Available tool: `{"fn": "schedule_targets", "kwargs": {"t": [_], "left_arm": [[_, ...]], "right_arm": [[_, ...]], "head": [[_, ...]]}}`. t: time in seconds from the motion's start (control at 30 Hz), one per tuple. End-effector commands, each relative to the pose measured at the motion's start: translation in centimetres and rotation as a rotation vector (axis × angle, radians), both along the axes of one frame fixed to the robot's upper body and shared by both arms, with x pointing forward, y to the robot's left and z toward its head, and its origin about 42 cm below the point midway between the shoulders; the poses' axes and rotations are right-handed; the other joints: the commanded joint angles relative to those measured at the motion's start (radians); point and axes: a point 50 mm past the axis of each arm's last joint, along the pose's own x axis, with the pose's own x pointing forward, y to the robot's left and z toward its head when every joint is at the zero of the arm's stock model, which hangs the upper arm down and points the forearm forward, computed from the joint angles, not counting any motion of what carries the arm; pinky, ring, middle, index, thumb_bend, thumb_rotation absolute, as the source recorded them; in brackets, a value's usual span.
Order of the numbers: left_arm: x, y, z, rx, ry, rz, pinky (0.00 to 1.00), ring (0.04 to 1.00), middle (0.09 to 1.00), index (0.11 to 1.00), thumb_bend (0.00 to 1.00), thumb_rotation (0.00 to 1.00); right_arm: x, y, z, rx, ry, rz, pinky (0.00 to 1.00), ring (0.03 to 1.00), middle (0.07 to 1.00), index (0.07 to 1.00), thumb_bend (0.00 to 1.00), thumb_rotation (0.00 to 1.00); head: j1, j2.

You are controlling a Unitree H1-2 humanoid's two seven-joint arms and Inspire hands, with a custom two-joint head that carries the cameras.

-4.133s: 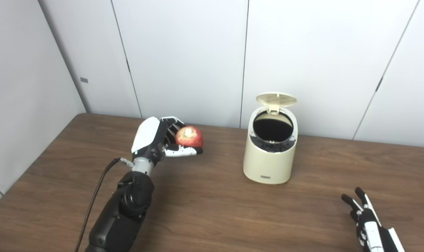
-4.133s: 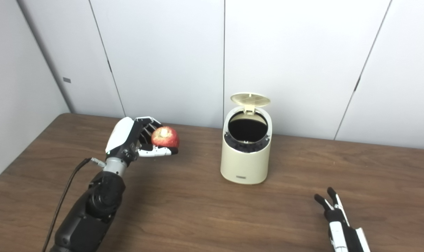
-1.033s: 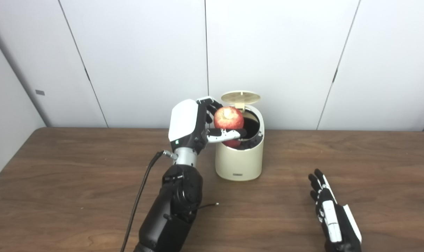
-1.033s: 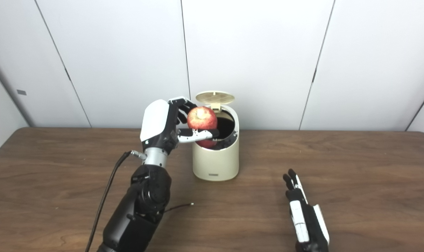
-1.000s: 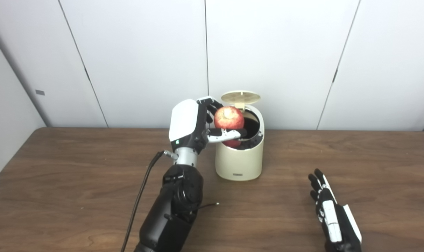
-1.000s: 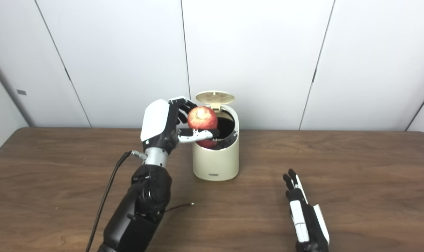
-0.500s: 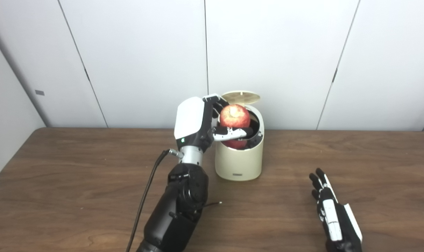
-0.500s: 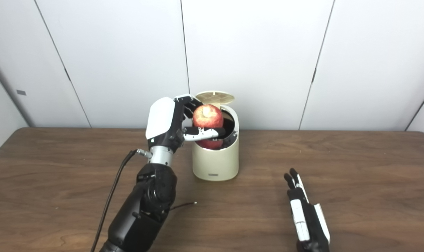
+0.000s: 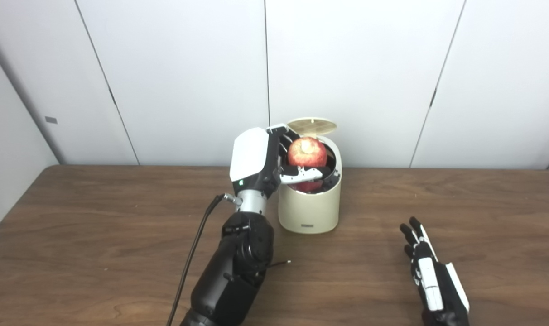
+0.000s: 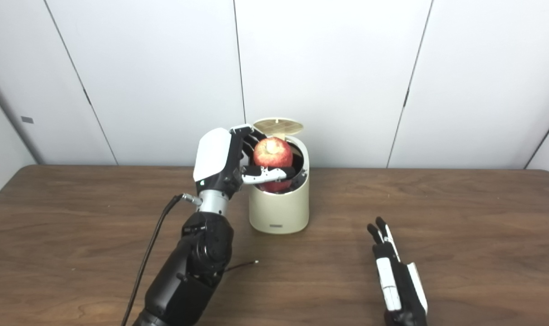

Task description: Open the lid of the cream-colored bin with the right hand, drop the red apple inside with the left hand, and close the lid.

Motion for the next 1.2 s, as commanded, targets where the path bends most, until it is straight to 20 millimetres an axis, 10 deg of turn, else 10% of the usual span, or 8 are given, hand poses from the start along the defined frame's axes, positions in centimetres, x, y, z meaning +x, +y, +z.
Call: {"fn": "schedule_targets", "kwargs": {"t": [0.0, 1.0, 1.17], "left_arm": [[0.6, -1.3, 2.7, -0.015, -0.094, -0.024, 0.42, 0.458, 0.492, 0.479, 0.50, 0.00], [1.1, -2.6, 1.2, 0.011, -0.029, -0.024, 0.51, 0.492, 0.534, 0.449, 0.50, 0.00], [1.1, -2.7, 1.2, 0.065, 0.030, -0.022, 0.56, 0.613, 0.634, 0.491, 0.52, 0.05]], "right_arm": [[-0.1, -0.3, -0.4, 0.003, -0.011, -0.008, 1.00, 1.000, 0.952, 0.991, 0.66, 1.00], [-0.5, -1.2, -0.4, -0.007, -0.035, 0.007, 1.00, 1.000, 0.939, 0.995, 0.63, 1.00], [-0.5, -1.3, -0.4, -0.006, -0.032, 0.011, 1.00, 1.000, 0.937, 0.993, 0.64, 1.00]], "head": [[-0.001, 0.001], [-0.007, 0.007], [-0.010, 0.007]]}}
